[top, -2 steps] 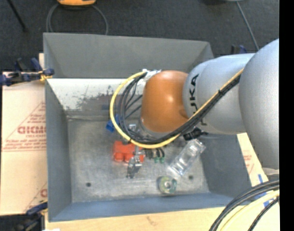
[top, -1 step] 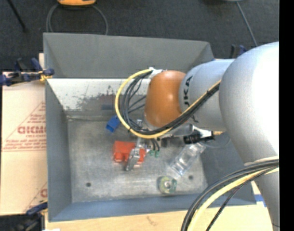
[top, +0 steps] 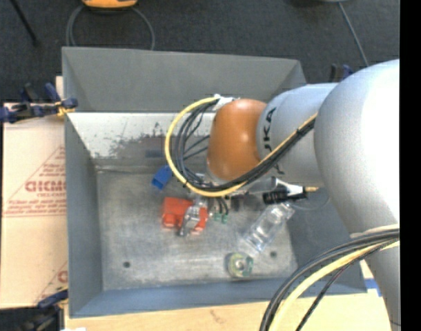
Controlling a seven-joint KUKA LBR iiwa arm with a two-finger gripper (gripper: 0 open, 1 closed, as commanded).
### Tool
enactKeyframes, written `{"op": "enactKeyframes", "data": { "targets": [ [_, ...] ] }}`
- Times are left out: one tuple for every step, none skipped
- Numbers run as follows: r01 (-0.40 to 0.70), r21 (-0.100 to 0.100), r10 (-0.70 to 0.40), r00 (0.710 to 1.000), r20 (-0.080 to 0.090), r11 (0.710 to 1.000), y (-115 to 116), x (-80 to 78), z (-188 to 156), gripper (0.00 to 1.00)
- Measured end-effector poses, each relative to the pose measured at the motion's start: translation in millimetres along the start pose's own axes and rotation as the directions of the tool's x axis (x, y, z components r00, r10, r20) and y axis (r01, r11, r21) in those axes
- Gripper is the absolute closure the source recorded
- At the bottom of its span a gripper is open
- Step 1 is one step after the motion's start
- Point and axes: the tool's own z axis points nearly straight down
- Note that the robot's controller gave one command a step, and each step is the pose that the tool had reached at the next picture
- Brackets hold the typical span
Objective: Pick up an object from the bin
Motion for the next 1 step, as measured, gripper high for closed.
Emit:
{"op": "enactKeyframes", "data": {
  "targets": [
    [0.039,0.002,-0.039,0.999,0.001,0.999,-2.8,-18.8,-141.1,1.00]
  ]
}}
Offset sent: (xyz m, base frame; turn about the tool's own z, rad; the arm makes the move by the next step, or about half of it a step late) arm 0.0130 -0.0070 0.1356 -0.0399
